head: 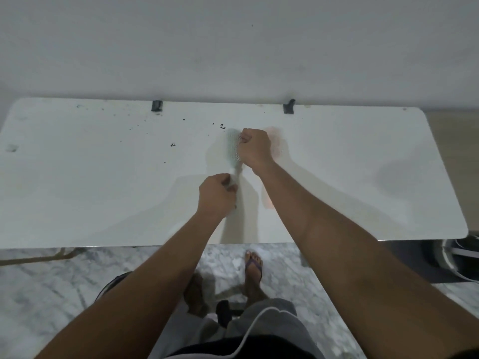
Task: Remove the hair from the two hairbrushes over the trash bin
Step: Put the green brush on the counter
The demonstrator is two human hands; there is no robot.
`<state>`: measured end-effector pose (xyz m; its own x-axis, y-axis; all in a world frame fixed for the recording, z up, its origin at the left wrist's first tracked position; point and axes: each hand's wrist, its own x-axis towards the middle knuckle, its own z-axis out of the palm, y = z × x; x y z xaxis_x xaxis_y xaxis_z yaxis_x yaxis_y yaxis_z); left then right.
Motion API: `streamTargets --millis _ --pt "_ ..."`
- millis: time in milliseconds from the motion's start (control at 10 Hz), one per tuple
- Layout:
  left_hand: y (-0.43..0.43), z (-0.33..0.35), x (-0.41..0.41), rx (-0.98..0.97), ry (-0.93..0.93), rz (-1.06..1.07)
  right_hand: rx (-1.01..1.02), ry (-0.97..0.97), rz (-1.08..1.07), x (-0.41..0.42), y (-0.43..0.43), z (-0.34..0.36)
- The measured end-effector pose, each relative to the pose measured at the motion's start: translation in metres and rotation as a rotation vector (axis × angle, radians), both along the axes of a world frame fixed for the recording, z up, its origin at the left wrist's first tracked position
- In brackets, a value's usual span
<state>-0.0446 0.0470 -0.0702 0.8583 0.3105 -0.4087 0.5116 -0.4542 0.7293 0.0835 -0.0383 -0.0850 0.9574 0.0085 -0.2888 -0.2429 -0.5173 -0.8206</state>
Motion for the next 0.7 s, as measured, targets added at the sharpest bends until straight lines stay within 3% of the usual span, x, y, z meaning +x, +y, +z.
streamTargets --millis 700 --pt "0.011 0.001 0.001 0.085 0.040 -0.102 -0.061 -0.191 0.006 0.000 -0.015 0.025"
